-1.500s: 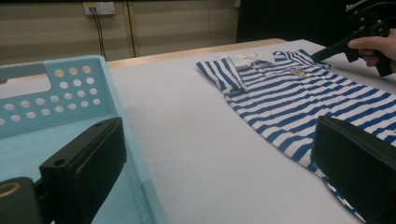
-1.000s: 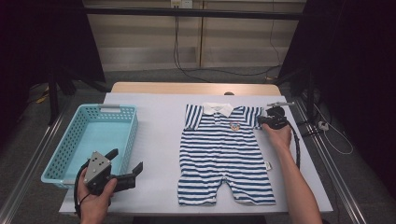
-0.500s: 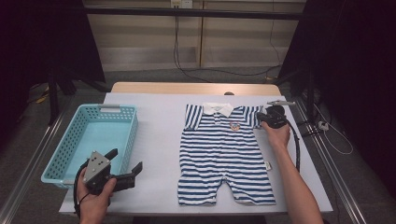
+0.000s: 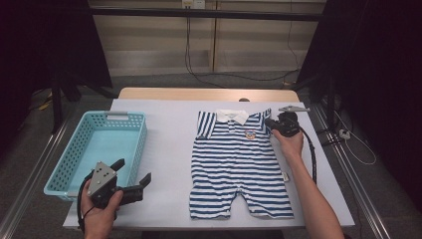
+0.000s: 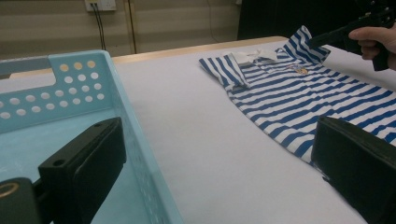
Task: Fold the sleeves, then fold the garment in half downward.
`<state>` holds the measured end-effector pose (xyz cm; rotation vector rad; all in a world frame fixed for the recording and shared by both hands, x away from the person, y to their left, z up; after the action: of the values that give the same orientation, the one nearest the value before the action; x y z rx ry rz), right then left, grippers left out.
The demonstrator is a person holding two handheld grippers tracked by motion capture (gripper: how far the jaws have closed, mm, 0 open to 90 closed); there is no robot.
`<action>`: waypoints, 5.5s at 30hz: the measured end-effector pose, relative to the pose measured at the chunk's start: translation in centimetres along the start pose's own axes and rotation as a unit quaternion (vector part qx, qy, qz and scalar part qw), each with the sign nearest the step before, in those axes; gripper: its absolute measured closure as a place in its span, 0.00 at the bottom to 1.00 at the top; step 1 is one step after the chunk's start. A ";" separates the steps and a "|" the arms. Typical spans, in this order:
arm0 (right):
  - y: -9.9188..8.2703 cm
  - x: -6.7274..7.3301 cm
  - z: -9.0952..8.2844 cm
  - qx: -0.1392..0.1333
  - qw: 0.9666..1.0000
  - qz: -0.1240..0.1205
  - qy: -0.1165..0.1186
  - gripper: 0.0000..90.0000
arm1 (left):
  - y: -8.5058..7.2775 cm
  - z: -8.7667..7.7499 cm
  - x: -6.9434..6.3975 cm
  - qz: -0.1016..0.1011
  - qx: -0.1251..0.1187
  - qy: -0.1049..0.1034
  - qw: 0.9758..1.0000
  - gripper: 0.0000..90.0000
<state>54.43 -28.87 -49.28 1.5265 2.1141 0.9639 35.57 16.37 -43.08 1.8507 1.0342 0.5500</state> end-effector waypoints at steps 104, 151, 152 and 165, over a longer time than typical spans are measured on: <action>-3.6 3.6 -1.6 0.024 0.997 -0.053 0.053 0.48 | 0.5 0.7 -1.1 0.005 -0.006 -0.018 1.000 0.04; -9.7 5.9 -10.9 -0.022 0.997 -0.060 0.051 0.10 | 2.1 11.1 -8.8 0.043 0.078 -0.130 0.987 0.08; -9.9 5.9 -10.7 -0.018 0.997 -0.062 0.052 0.10 | 2.2 11.5 -8.6 0.036 0.077 -0.127 0.988 0.08; -11.7 5.5 -9.3 0.065 0.994 -0.077 0.050 0.28 | -0.9 14.3 -8.4 0.083 0.173 -0.109 0.975 0.08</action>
<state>38.53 -28.88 -50.47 1.3737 2.3677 0.8790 40.89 2.37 -50.33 2.2635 0.8724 0.2612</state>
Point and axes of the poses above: each handheld gripper's, and its own axes: z roughly forward along the jaws, y roughly out of its top, x roughly to its left, the point moved 9 cm from there along z, roughly forward along the jaws, and after that the axes turned 10 degrees about x, right-handed, at the moved point
